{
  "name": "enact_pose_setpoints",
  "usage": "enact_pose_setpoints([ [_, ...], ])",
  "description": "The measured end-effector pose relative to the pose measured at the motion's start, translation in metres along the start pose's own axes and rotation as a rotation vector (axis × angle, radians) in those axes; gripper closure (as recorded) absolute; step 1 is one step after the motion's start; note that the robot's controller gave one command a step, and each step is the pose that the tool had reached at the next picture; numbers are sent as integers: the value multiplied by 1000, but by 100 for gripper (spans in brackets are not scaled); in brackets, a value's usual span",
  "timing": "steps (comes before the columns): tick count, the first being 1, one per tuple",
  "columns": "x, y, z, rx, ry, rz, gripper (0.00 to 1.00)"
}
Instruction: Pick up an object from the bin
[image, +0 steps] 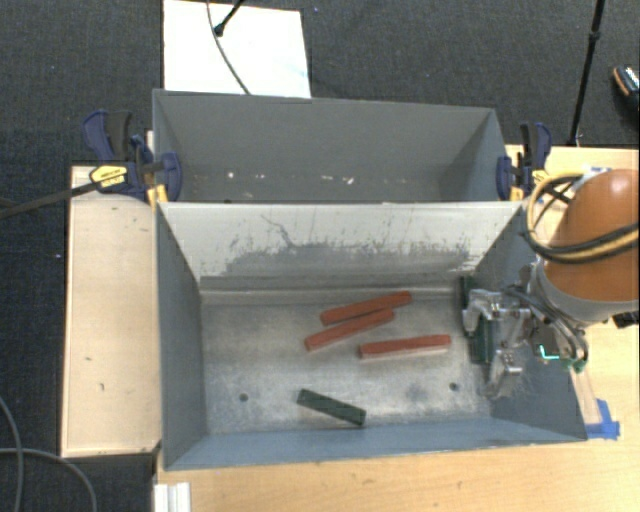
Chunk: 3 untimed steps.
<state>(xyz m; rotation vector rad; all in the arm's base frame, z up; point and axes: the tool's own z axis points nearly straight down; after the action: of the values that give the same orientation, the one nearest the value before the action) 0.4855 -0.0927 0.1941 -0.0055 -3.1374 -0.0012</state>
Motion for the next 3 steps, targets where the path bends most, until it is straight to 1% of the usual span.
enact_pose_setpoints([
  [1,-8,4,127,0,-3,24,0],
  [2,-38,71,123,0,-11,67,0],
  [3,-70,152,120,-5,-11,20,0],
])
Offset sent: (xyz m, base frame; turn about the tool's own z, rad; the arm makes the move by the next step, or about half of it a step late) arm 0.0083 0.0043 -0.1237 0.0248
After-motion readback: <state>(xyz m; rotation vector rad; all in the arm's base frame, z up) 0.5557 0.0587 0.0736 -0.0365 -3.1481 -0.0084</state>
